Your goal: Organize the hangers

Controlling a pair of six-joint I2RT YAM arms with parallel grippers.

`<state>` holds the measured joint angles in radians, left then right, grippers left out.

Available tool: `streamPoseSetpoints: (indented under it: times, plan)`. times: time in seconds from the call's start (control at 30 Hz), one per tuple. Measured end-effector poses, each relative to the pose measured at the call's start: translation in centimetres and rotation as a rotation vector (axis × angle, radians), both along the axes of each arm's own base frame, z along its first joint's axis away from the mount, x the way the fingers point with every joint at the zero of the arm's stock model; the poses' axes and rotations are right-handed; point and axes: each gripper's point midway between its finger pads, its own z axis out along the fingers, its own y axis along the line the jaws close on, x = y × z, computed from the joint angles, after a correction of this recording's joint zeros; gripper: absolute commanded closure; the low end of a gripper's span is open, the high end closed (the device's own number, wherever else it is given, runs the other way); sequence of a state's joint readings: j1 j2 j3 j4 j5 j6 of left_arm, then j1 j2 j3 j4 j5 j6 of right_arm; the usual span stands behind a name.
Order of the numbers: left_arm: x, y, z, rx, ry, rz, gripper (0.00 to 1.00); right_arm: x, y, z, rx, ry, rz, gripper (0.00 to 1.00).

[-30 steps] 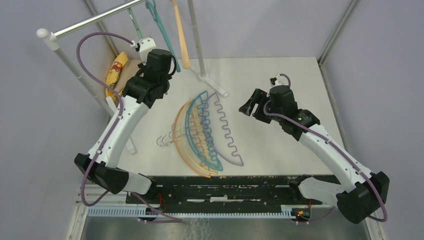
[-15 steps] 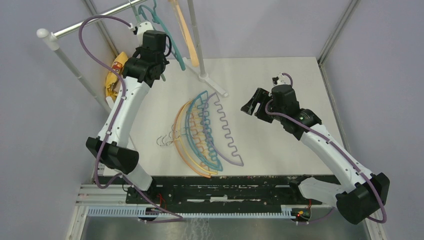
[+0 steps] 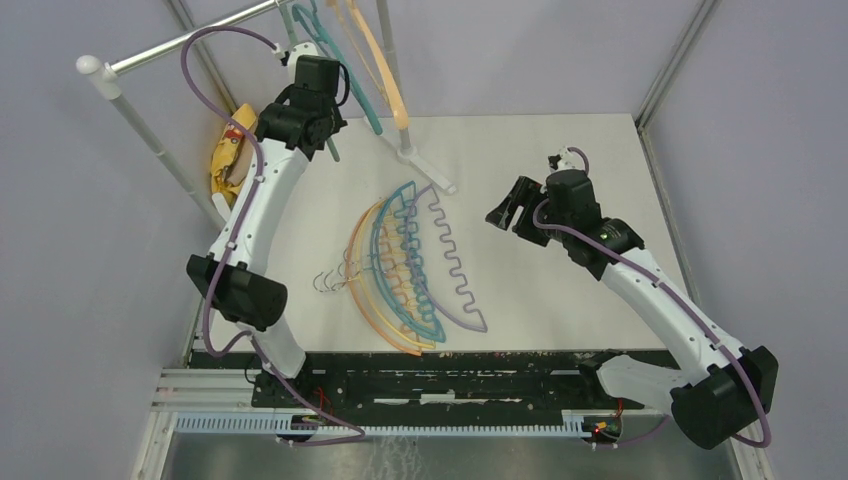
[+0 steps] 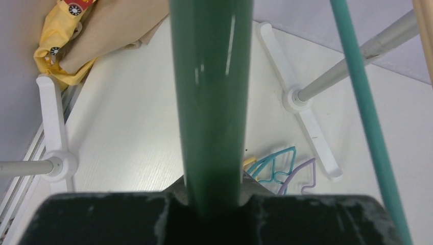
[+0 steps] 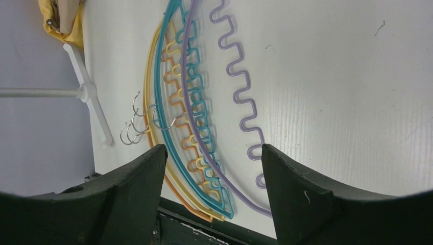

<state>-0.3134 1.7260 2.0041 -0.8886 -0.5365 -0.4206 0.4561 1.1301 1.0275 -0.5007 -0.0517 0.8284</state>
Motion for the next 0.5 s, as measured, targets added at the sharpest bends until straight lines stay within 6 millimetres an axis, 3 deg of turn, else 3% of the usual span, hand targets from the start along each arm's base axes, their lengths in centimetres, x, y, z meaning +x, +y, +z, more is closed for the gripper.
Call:
streamPoseSetpoints:
  times: [0.23,0.5]
  plan:
    - [1.3,-1.4,0.3,-0.019,0.023,-0.063,0.97,-0.4,-0.8,-1.5,-0.011,0.023,-0.015,0.24]
    - [2.3,-3.3,0.2,-0.023,0.022,-0.153,0.97,-0.2,-1.0,-1.6,-0.005,0.017,-0.025,0.24]
